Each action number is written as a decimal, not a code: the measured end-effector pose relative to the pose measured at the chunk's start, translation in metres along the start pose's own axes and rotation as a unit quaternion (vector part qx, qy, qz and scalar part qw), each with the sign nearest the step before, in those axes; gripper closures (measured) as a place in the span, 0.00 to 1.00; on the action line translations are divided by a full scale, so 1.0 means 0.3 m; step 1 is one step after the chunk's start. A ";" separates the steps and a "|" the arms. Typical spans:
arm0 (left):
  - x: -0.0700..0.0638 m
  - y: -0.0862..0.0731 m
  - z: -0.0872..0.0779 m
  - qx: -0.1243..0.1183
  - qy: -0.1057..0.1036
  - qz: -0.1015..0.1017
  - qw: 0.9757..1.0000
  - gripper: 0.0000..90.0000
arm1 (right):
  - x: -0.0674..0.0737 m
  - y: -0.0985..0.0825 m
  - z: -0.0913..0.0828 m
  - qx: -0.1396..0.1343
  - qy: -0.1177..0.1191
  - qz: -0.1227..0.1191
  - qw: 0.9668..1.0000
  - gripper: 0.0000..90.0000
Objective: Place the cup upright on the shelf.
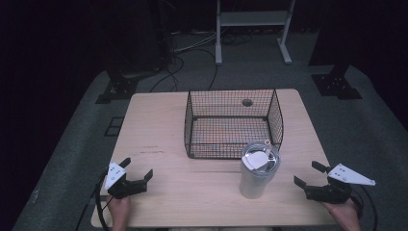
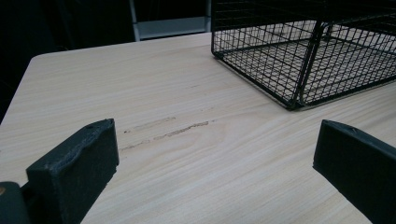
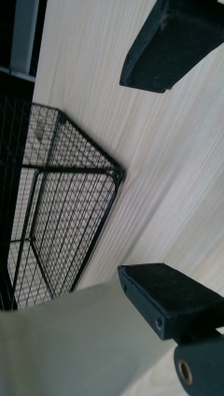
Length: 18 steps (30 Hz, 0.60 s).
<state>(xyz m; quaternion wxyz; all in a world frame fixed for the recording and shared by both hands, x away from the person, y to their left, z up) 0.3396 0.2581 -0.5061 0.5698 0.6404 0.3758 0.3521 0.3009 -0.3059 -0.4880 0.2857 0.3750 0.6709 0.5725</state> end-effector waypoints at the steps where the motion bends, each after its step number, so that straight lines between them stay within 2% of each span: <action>1: 0.000 0.000 0.000 0.000 0.000 0.000 1.000 0.00 | 0.012 0.009 0.001 0.000 0.010 -0.006 1.000 0.09; 7: 0.000 0.000 0.000 0.000 0.000 0.000 1.000 0.00 | 0.033 0.028 0.006 0.003 0.030 -0.013 0.999 0.09; 10: 0.000 0.000 0.001 0.001 0.000 -0.001 1.000 0.00 | 0.054 0.035 0.011 0.009 0.044 -0.019 0.999 0.09; 11: 0.000 0.000 0.001 0.001 0.000 -0.001 1.000 0.00 | 0.072 0.041 0.013 0.011 0.055 -0.022 0.998 0.09; 18: 0.000 0.000 0.001 0.001 0.000 0.000 1.000 0.00 | 0.116 0.054 0.017 0.013 0.079 -0.037 0.996 0.09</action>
Point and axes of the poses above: each handheld gripper's, and its own axes: z roughly forward along the jaws, y roughly out of its top, x roughly to its left, the point moved 7 cm from there along z, roughly forward along the jaws, and after that the axes turned 11 degrees about -x, right-handed, at the moved point
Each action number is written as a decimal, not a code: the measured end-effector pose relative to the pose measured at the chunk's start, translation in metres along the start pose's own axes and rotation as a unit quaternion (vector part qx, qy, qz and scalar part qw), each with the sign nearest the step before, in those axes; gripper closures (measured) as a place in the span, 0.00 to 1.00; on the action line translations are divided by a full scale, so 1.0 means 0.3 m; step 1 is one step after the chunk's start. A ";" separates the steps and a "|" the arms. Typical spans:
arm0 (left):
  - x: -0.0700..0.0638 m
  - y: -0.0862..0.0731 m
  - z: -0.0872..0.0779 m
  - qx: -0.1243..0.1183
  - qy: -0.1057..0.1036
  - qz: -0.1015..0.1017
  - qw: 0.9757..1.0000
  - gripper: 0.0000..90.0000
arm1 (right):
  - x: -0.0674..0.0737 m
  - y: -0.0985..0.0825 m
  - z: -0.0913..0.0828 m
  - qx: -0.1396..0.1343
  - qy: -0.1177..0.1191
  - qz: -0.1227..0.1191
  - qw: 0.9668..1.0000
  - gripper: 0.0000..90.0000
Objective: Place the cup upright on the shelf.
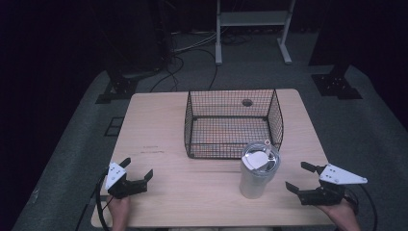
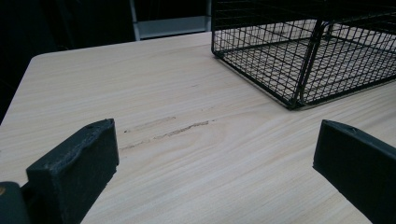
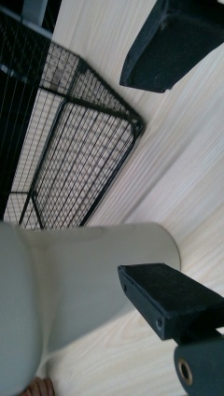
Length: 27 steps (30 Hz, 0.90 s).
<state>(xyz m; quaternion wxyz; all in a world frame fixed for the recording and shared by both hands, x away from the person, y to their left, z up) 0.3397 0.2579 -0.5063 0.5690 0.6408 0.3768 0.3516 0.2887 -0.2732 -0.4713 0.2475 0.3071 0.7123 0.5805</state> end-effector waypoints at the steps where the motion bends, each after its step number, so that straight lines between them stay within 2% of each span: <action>1: 0.000 0.000 0.000 0.000 0.000 0.001 1.000 0.00 | 0.013 0.005 0.003 0.000 0.007 -0.005 1.000 0.09; 4: 0.000 0.000 0.000 0.000 0.000 0.000 1.000 0.00 | 0.032 0.012 0.008 -0.002 0.016 -0.017 1.000 0.09; 10: 0.001 0.000 0.000 0.000 0.000 0.000 1.000 0.00 | 0.059 0.018 0.022 0.001 0.036 -0.023 0.999 0.09; 19: 0.002 0.000 -0.001 -0.001 0.000 0.000 1.000 0.00 | 0.114 0.033 0.057 0.000 0.071 -0.023 0.997 0.09; 27: 0.002 0.001 -0.001 -0.001 -0.002 -0.001 1.000 0.00 | 0.159 0.035 0.107 0.011 0.105 -0.024 0.994 0.09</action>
Point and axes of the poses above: each handheld gripper's, and its own axes: z roughly forward along the jaws, y roughly out of its top, x roughly to its left, the point moved 7 cm from there along z, roughly forward along the jaws, and after that the axes turned 11 degrees about -x, right-handed, at the moved point
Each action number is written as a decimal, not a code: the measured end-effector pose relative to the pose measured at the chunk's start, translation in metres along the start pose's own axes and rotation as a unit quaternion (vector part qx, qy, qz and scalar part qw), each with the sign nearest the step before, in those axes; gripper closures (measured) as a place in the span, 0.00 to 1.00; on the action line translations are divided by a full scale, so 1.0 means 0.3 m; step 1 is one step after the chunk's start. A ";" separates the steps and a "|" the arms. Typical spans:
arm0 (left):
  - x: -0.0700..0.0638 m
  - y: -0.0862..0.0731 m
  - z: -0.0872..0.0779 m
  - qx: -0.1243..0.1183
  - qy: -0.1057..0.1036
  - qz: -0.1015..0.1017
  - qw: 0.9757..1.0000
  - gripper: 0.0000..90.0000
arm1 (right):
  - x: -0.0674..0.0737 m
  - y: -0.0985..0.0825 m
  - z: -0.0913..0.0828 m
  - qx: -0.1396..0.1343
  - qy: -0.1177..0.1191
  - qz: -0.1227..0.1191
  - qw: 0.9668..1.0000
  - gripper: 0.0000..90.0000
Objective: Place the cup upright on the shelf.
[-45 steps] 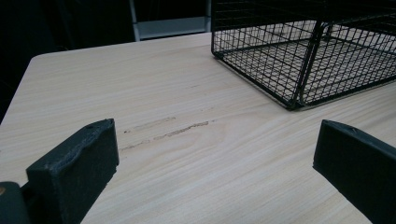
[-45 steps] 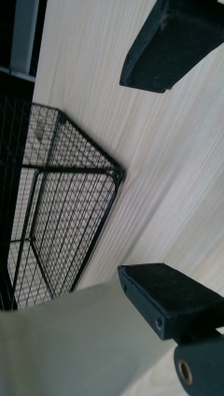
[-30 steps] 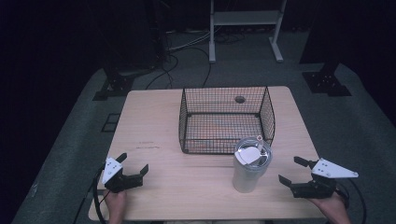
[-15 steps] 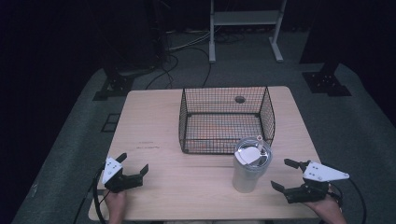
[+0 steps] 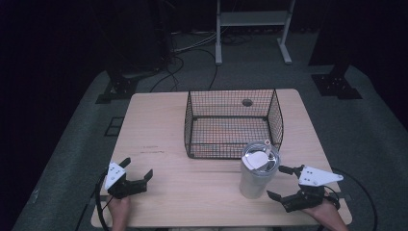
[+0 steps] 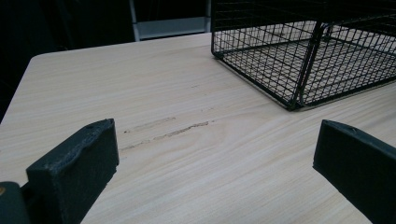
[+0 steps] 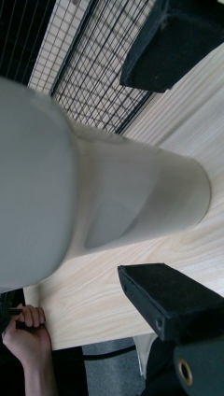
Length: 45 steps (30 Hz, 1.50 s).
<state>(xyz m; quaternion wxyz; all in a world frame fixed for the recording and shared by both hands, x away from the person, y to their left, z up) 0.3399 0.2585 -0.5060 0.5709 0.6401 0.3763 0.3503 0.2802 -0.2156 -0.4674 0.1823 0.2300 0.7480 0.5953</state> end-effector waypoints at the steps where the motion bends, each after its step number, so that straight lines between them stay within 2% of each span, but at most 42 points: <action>1: 0.000 0.000 0.000 0.000 0.000 0.000 1.000 0.00 | 0.000 0.000 0.000 0.000 0.000 0.000 1.000 0.09; 9: 0.000 0.000 0.000 0.000 0.000 0.000 1.000 0.00 | 0.006 0.001 0.041 0.006 0.010 0.001 1.000 0.09; 25: 0.000 0.000 0.000 0.000 0.000 0.000 1.000 0.00 | 0.010 0.003 0.115 -0.008 0.017 0.008 1.000 0.09; 34: 0.000 0.000 -0.001 -0.001 -0.001 0.000 1.000 0.00 | 0.014 0.012 0.153 -0.021 0.012 -0.002 1.000 0.09; 45: -0.001 0.001 0.000 -0.001 -0.001 0.000 1.000 0.00 | 0.014 0.014 0.167 -0.029 0.009 -0.006 1.000 0.08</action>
Point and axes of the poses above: each handheld gripper's, and its own axes: z roughly forward along the jaws, y roughly out of its top, x roughly to its left, the point moved 7 cm from there along z, roughly forward along the jaws, and after that the axes turned 11 degrees about -x, right-handed, at the moved point
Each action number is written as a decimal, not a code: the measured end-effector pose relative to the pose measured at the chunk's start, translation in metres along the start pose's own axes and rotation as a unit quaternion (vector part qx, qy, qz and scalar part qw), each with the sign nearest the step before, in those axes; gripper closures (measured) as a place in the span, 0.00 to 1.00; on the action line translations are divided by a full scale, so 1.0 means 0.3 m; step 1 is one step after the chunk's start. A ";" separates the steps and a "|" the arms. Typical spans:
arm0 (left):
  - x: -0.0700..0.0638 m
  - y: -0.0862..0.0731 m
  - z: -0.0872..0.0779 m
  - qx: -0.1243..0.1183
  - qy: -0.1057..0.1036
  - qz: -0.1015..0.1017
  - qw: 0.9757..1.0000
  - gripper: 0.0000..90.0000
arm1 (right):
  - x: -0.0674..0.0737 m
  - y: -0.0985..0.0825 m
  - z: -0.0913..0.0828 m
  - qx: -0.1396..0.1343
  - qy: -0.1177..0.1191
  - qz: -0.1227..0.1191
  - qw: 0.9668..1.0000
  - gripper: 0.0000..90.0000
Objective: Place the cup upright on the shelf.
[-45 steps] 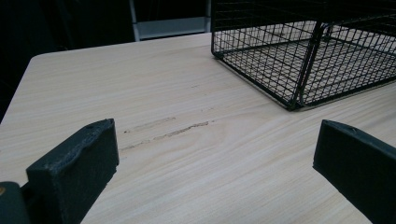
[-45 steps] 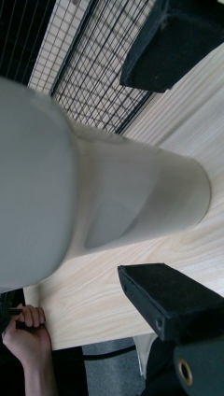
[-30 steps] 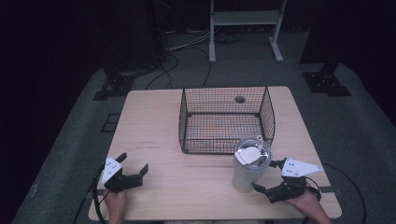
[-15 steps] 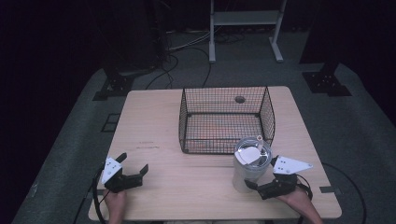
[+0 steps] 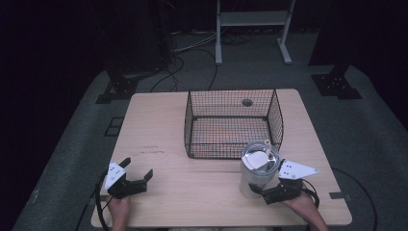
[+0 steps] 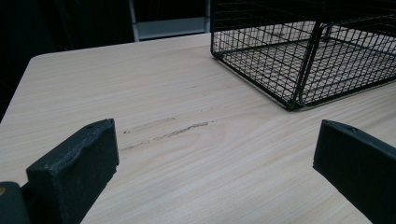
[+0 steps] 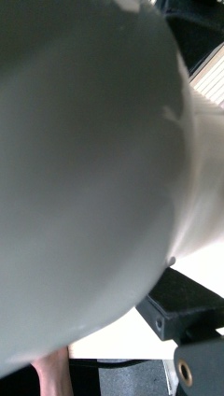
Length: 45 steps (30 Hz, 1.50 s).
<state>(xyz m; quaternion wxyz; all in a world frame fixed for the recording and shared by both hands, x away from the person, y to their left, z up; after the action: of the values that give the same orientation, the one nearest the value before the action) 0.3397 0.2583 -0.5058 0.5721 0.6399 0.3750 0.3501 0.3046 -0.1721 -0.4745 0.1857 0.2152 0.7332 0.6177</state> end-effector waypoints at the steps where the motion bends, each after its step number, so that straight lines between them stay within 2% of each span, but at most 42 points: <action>1: 0.000 0.000 0.000 0.000 0.000 0.000 1.000 0.00 | 0.001 0.001 0.003 -0.002 -0.001 0.001 1.000 0.08; 33: 0.000 0.000 -0.001 -0.001 0.000 -0.001 1.000 0.00 | 0.018 0.010 0.007 -0.011 -0.021 -0.006 1.000 0.10; 39: 0.001 0.000 -0.001 0.000 0.000 -0.001 1.000 0.00 | 0.019 0.046 0.001 -0.033 -0.013 0.005 0.999 0.10; 43: 0.001 0.000 -0.001 0.000 0.001 -0.001 1.000 0.00 | 0.019 0.100 0.007 -0.031 -0.013 -0.011 0.999 0.10; 45: 0.001 0.000 -0.002 0.000 0.001 -0.001 1.000 0.00 | 0.020 0.113 0.009 -0.033 -0.009 -0.010 0.999 0.10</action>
<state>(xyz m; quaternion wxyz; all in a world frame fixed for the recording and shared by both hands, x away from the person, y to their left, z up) 0.3394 0.2588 -0.5058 0.5722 0.6392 0.3763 0.3499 0.3040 -0.1617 -0.4417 0.2057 0.2069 0.7130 0.6375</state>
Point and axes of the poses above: each handheld gripper's, and its own axes: z roughly forward along the jaws, y roughly out of its top, x roughly to its left, the point moved 7 cm from there along z, roughly forward along the jaws, and after that the axes turned 11 degrees about -x, right-handed, at the moved point
